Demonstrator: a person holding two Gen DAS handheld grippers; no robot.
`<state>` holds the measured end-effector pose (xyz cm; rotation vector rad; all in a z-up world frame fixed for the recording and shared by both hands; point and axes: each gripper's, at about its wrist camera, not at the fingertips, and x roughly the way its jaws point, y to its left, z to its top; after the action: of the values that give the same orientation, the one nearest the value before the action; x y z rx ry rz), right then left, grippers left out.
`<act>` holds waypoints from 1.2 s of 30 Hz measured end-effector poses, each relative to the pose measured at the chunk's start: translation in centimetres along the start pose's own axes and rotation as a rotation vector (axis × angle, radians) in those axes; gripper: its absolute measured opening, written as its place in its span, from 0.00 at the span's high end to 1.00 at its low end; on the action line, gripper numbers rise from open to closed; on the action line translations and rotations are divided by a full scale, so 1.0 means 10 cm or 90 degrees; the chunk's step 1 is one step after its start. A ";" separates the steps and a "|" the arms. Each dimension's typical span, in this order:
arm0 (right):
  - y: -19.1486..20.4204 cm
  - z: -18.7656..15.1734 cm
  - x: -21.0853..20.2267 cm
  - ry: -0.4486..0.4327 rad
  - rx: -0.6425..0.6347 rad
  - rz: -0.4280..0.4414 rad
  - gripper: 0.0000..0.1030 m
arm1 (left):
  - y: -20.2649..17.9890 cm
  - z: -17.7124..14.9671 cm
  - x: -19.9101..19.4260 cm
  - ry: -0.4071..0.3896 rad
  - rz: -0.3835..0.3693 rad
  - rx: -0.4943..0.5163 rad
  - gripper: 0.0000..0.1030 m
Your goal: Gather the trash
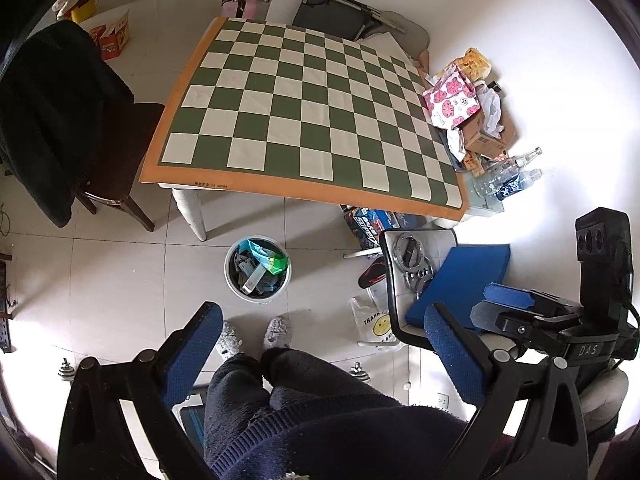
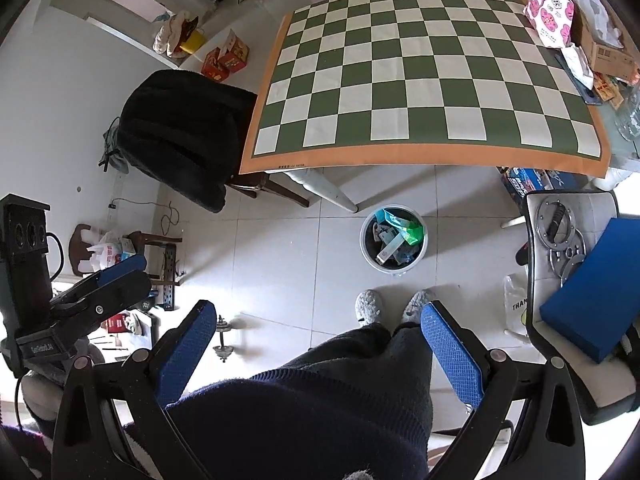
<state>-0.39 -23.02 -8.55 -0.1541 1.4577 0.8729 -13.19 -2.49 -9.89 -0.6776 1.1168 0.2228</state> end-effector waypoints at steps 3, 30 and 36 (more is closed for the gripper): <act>0.00 0.02 0.01 0.005 0.000 0.001 0.00 | 0.00 0.02 0.01 0.000 0.003 0.002 0.00; -0.07 -0.07 0.04 0.012 0.014 0.009 0.00 | 0.02 0.09 0.00 0.000 -0.009 -0.002 0.00; -0.07 -0.05 0.05 0.012 0.016 0.010 0.00 | -0.02 0.10 0.00 0.002 -0.016 -0.007 0.00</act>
<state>-0.48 -23.62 -9.33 -0.1331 1.4879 0.8676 -12.37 -2.01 -9.55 -0.7011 1.1102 0.2067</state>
